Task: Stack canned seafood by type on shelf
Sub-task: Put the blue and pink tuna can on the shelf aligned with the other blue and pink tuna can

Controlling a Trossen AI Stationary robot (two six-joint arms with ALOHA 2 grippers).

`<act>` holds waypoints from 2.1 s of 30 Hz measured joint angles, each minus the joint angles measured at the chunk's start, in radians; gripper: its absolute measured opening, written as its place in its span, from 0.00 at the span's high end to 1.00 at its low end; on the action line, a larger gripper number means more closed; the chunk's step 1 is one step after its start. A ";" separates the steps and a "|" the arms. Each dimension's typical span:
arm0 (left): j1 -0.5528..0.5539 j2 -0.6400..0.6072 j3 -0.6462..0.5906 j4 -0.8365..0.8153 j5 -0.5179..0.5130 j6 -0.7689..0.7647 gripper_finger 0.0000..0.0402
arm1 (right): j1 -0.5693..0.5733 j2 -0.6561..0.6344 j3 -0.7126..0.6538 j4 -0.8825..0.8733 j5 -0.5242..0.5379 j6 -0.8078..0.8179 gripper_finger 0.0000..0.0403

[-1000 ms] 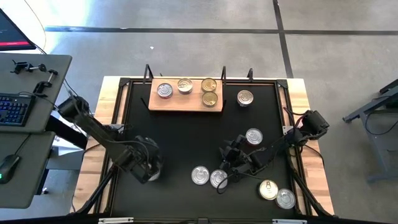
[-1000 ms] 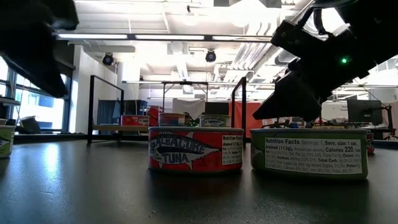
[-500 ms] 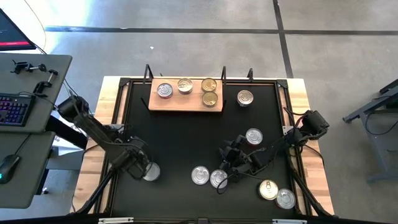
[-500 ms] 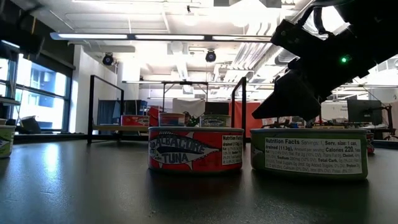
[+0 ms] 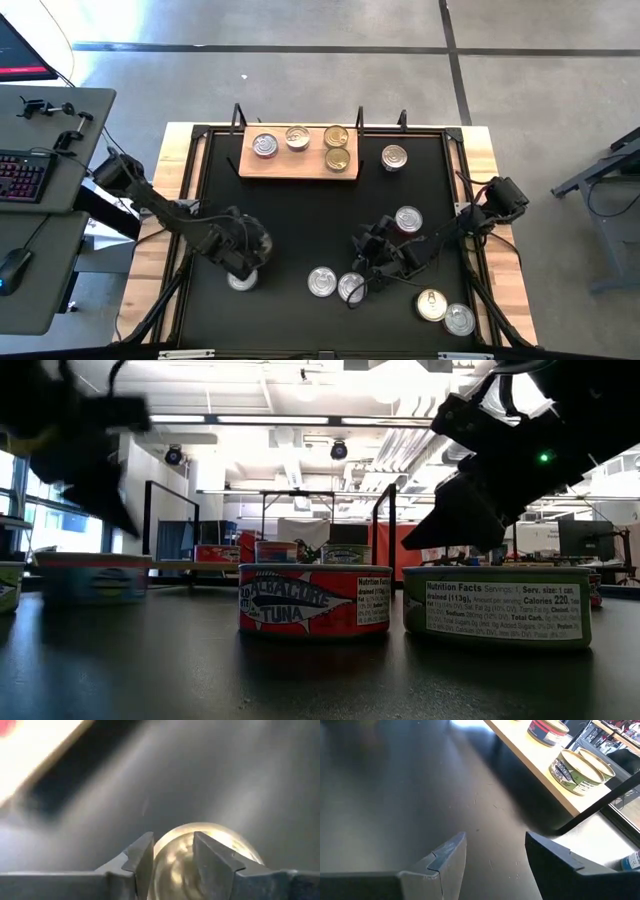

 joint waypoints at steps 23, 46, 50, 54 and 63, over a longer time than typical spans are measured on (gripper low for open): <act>-0.018 0.158 0.049 0.284 0.191 0.790 0.70 | -0.004 0.000 0.000 0.001 -0.013 0.001 0.52; -0.020 0.200 0.228 0.070 0.171 0.508 0.77 | -0.004 0.000 0.000 0.007 -0.023 0.000 0.52; -0.015 0.206 0.210 0.110 0.220 0.424 0.68 | -0.004 0.000 0.000 0.007 -0.023 0.000 0.52; -0.015 0.237 0.183 0.112 0.225 0.428 0.62 | -0.004 0.000 0.000 0.007 -0.023 0.000 0.52; -0.020 0.335 0.210 0.093 0.132 0.485 0.76 | -0.004 0.000 0.000 0.008 -0.024 0.000 0.52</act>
